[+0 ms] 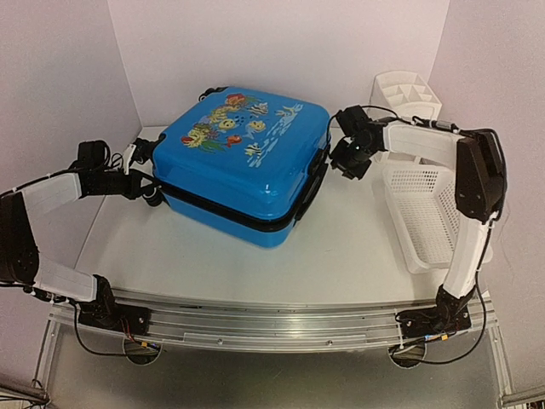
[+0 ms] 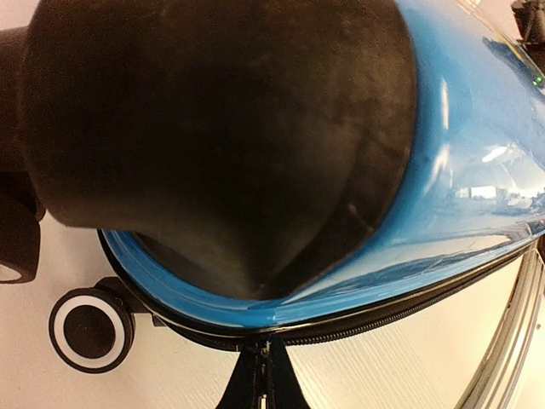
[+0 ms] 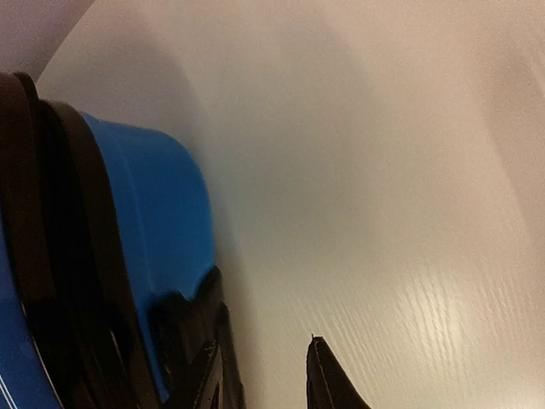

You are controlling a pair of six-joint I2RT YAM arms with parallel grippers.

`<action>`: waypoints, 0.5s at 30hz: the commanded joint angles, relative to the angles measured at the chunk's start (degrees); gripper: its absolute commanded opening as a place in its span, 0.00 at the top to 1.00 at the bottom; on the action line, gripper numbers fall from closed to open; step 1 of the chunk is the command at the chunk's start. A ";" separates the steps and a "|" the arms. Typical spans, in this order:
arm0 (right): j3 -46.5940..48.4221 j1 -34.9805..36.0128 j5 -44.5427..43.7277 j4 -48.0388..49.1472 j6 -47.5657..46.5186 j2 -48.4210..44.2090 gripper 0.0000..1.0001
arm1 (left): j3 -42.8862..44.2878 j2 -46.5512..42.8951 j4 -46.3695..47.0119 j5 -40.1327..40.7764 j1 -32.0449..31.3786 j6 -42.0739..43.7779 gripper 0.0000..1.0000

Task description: Open, take out, and arrange the luggage

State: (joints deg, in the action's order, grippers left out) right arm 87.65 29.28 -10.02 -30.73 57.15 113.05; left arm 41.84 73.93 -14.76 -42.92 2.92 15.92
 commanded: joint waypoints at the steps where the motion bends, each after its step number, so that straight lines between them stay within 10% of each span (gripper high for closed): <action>1: -9.61 3.10 1.79 -3.28 0.82 -13.44 0.67 | -0.05 -1.43 8.00 -0.92 -0.90 -2.59 1.00; 15: -15.54 8.98 14.92 11.92 10.46 -8.29 0.60 | -0.72 -1.77 10.62 -0.81 -0.89 -2.52 1.00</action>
State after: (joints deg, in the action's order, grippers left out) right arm 71.98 37.94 1.97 -25.59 65.09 102.76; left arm 40.73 73.89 -11.36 -42.35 2.76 13.54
